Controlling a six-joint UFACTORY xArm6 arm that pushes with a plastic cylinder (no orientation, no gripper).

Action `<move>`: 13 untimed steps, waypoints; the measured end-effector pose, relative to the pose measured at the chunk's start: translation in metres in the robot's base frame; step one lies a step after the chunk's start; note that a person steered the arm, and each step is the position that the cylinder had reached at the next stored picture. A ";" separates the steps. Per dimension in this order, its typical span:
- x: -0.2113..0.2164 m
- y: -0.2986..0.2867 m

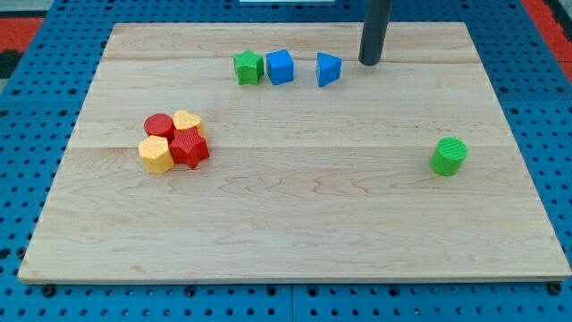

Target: Place the blue triangle below the blue cube

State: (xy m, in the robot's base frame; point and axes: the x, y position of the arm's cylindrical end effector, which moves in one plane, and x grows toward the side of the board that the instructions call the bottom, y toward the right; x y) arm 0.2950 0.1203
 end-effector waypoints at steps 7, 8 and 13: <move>0.041 0.009; 0.052 0.000; 0.106 -0.112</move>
